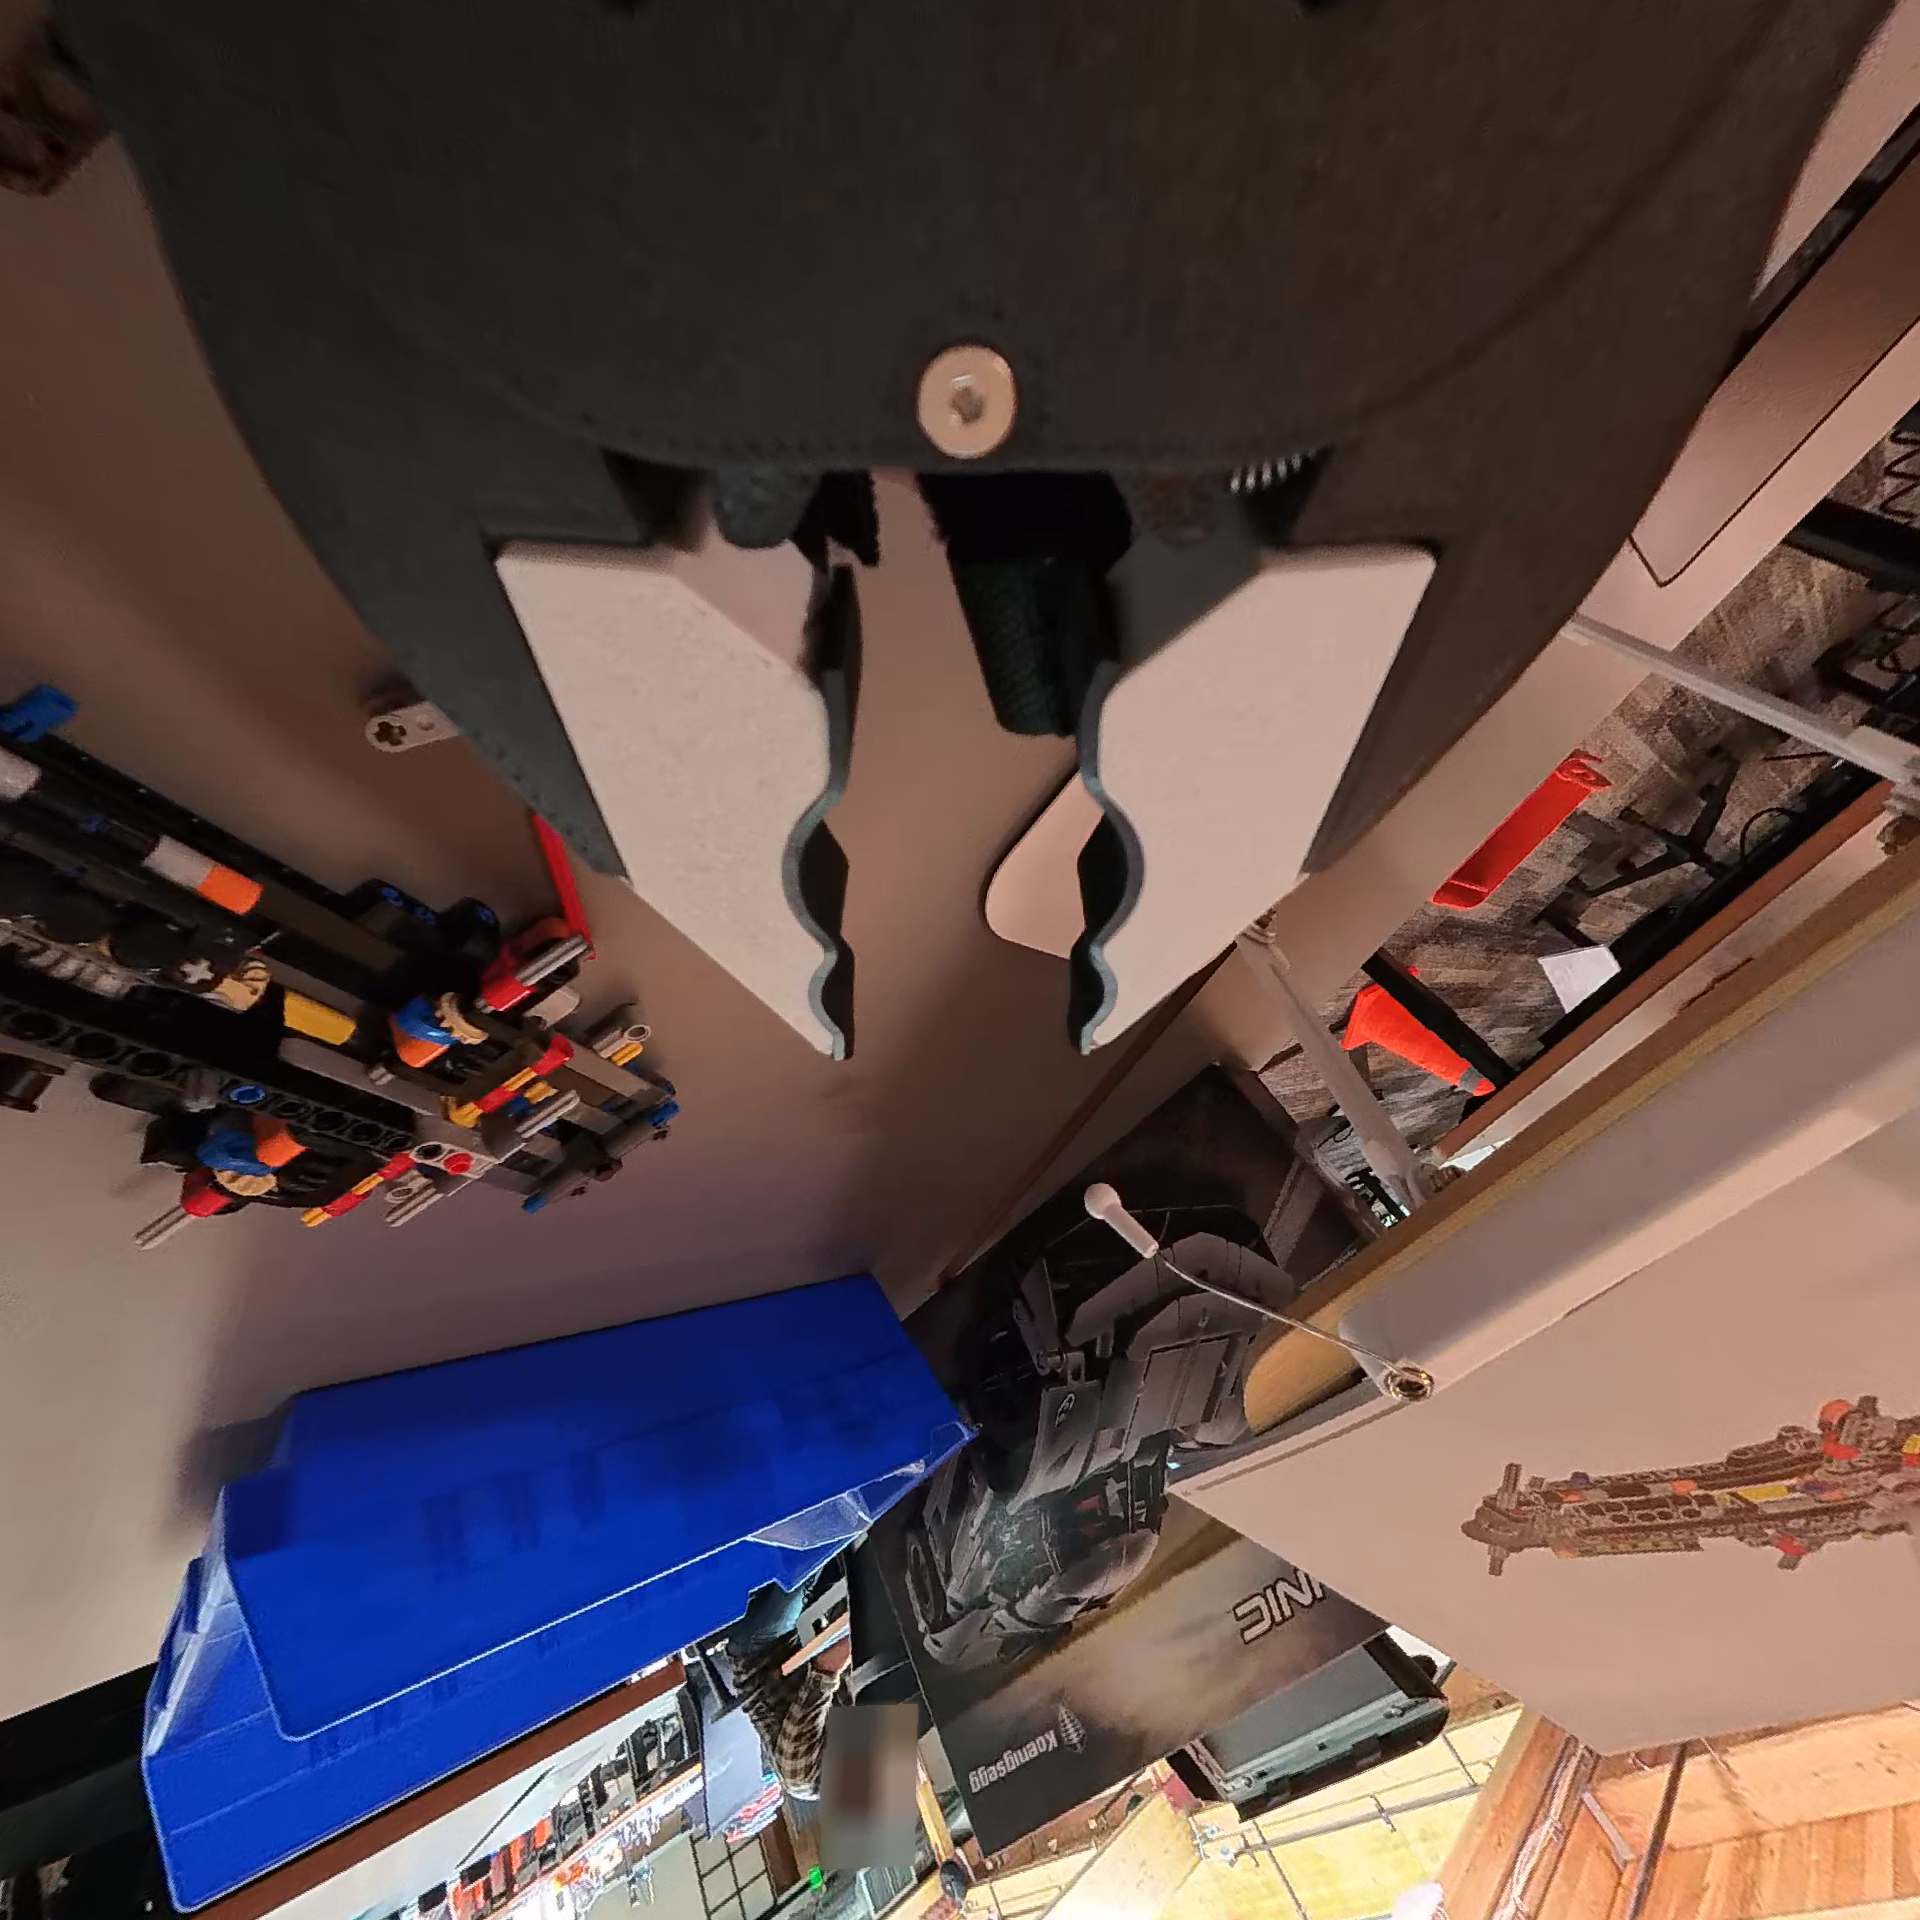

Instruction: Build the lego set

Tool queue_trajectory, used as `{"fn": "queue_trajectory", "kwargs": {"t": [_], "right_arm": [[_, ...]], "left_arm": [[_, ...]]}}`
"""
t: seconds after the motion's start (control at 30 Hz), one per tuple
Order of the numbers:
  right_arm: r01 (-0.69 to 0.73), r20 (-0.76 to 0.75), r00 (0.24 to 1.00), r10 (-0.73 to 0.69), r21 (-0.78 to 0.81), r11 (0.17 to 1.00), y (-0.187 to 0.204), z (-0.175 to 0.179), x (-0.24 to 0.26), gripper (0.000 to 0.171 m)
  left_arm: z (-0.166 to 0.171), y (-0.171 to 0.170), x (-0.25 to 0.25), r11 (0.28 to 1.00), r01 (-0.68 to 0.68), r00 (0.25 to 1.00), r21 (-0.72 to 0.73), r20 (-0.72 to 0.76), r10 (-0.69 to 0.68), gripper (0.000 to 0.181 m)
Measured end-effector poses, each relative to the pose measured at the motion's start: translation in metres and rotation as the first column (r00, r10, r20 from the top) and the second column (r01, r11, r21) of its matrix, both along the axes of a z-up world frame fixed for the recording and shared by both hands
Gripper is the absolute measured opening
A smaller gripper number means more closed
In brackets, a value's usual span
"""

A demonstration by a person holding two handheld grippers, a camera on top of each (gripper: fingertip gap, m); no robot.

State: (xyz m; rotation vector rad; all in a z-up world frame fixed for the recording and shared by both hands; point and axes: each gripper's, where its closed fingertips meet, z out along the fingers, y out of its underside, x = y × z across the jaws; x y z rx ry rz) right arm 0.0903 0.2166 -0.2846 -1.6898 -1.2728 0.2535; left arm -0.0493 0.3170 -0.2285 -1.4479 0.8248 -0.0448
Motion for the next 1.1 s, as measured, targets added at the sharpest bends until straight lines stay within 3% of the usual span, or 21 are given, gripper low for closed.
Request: {"fn": "queue_trajectory", "kwargs": {"t": [0.27, 0.47, 0.57, 0.7, 1.0, 1.1], "right_arm": [[-0.152, -0.137, 0.984, 0.111, -0.337, 0.929, -0.059, -0.005, -0.022, 0.03], [-0.122, -0.07, 0.992, 0.105, -0.332, 0.935, -0.063, -0.016, -0.026, 0.028], [-0.072, -0.006, 0.997, 0.074, -0.287, 0.955, -0.057, -0.02, -0.024, 0.011], [-0.059, -0.011, 0.998, 0.058, -0.28, 0.958, -0.055, -0.019, -0.022, 0.0], [0.014, 0.06, 0.998, 0.002, -0.265, 0.964, -0.039, -0.021, 0.008, 0.0], [0.044, -0.002, 0.999, -0.046, -0.262, 0.964, -0.033, -0.002, 0.006, 0.005]], "left_arm": [[-0.001, 0.002, 0.003, 1.0, 0.003, 1.0, 0.006, -0.011, -0.003, 0.04], [-0.001, 0.002, 0.004, 1.0, 0.007, 1.0, 0.008, -0.014, -0.007, 0.04], [-0.001, 0.003, 0.006, 1.0, 0.009, 1.0, 0.01, -0.018, -0.008, 0.04], [-0.002, 0.003, 0.007, 1.0, 0.009, 1.0, 0.011, -0.023, -0.009, 0.04], [-0.002, 0.005, 0.007, 1.0, 0.006, 1.0, 0.013, -0.03, -0.005, 0.04], [-0.002, 0.005, 0.007, 1.0, 0.003, 1.0, 0.014, -0.029, -0.002, 0.04]]}}
